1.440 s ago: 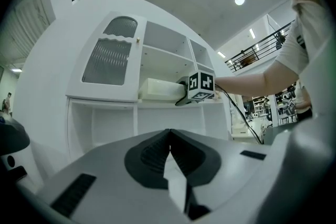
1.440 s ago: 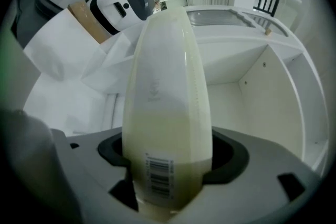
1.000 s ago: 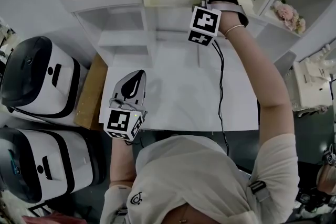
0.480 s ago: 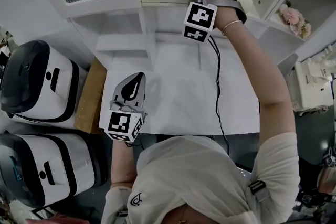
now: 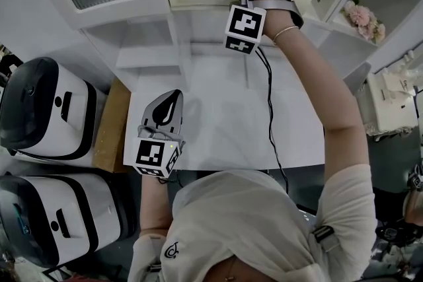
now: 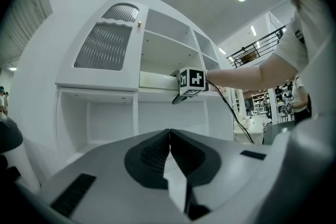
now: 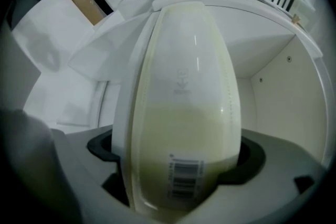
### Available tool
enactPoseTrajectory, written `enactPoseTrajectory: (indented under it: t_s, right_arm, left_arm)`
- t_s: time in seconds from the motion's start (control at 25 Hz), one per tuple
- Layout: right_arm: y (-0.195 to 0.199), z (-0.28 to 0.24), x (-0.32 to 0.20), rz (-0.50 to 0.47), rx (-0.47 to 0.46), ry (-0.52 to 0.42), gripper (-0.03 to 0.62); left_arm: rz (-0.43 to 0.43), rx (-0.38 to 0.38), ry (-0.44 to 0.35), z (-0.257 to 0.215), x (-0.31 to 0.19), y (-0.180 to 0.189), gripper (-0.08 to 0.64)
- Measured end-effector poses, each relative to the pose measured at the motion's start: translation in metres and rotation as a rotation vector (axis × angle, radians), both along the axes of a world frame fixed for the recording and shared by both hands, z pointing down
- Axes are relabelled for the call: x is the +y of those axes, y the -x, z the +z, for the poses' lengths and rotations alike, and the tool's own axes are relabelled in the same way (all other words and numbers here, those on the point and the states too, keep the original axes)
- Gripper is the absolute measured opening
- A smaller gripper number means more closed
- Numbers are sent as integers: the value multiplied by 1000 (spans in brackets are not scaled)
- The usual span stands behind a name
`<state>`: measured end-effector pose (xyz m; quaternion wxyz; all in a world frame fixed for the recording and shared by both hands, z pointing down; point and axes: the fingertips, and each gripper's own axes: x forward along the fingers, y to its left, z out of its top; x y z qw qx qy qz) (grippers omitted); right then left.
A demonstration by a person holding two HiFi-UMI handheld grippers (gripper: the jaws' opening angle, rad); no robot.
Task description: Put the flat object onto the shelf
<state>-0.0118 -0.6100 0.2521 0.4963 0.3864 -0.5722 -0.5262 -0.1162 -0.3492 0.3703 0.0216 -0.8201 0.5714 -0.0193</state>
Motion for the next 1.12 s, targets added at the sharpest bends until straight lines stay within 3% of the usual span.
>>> enactPoseTrajectory:
  t_s: [0.2, 0.4, 0.56, 1.0, 1.12]
  right_arm:
    - [-7, -8, 16, -19, -77, 64, 552]
    - [-10, -22, 41, -34, -79, 16, 552]
    - [-7, -21, 75, -81, -144, 68, 539]
    - [-52, 32, 134, 20, -312, 125, 178]
    - [-65, 38, 145, 17, -416, 107, 48]
  left_arm:
    - [-2, -4, -10, -4, 8, 0, 14]
    - [14, -6, -10, -6, 17, -4, 14]
    - [20, -3, -13, -7, 22, -4, 14]
    - [79, 6, -29, -10, 32, -20, 14]
    - [91, -4, -37, -13, 32, -25, 14]
